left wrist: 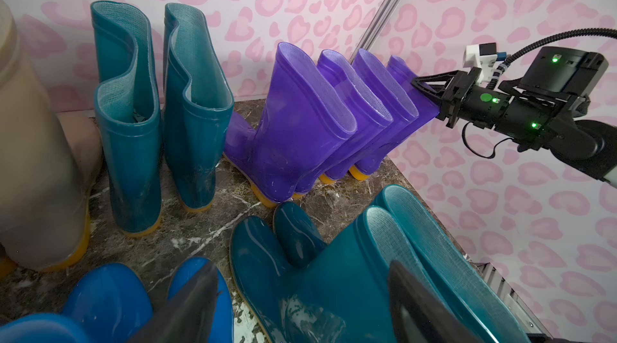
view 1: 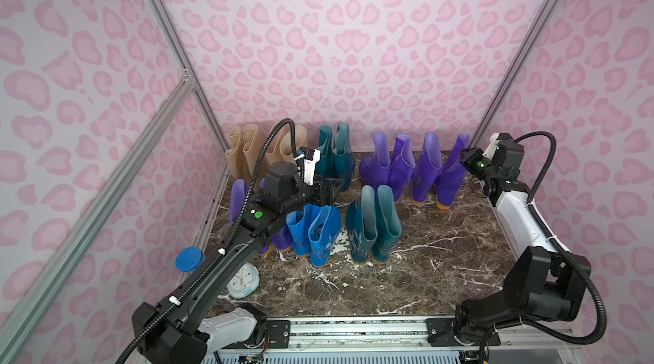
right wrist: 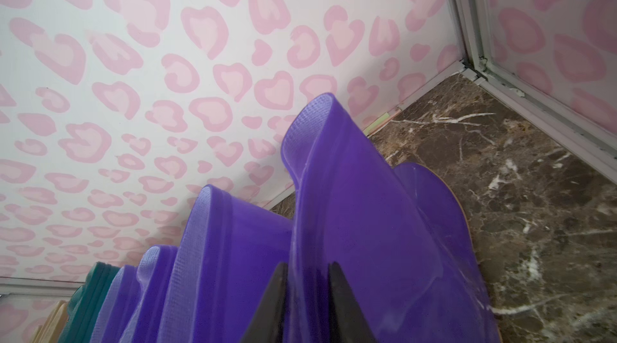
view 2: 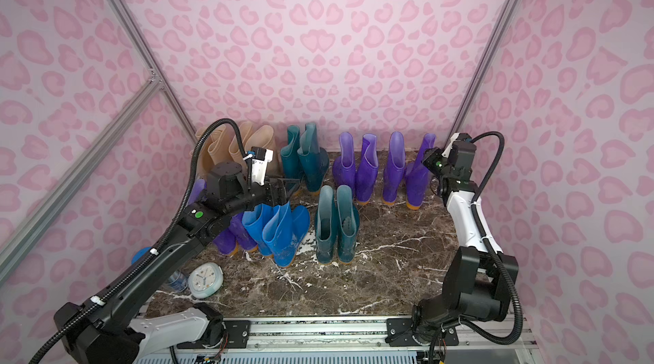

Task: Match and arrange rain boots in pairs
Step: Pair a pair of rain boots at the corner of the board.

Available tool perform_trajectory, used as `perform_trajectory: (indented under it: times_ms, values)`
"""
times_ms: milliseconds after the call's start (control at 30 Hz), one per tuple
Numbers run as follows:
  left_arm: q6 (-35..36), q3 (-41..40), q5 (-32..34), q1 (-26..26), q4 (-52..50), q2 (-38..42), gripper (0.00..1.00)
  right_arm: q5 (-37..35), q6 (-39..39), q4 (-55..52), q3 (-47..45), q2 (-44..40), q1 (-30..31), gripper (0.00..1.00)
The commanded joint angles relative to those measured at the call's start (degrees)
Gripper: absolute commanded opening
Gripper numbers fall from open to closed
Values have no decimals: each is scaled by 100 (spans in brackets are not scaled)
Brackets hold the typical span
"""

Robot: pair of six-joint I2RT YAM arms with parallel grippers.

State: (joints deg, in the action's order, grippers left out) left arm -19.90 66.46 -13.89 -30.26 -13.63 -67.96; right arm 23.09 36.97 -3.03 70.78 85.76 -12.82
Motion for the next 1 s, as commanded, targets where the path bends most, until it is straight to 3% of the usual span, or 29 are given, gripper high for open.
perform_trajectory:
  times_ms: [0,67,267,467,600,700,833,967]
  values:
    - [92,39,42,3,164,38,81,72,-270,-364,134,37,7,36]
    - [93,44,37,-3,159,38,81,29,-334,-522,155,27,7,43]
    - [86,41,23,1,169,29,82,-46,-427,-687,50,-140,16,52]
    - [186,79,187,3,79,106,82,-1181,-1033,-1454,670,-640,490,58]
    - [321,95,510,3,-15,216,84,-2564,-1600,-2108,1264,-984,1640,69]
    - [379,174,887,2,-210,288,84,-3221,-1806,-2388,1305,-1195,2754,76]
    - [411,371,1436,3,-586,310,85,-3247,-1602,-2991,1281,-1247,4085,79]
    - [417,555,1723,2,-883,284,86,-2629,-1190,-3272,1114,-1219,4890,80]
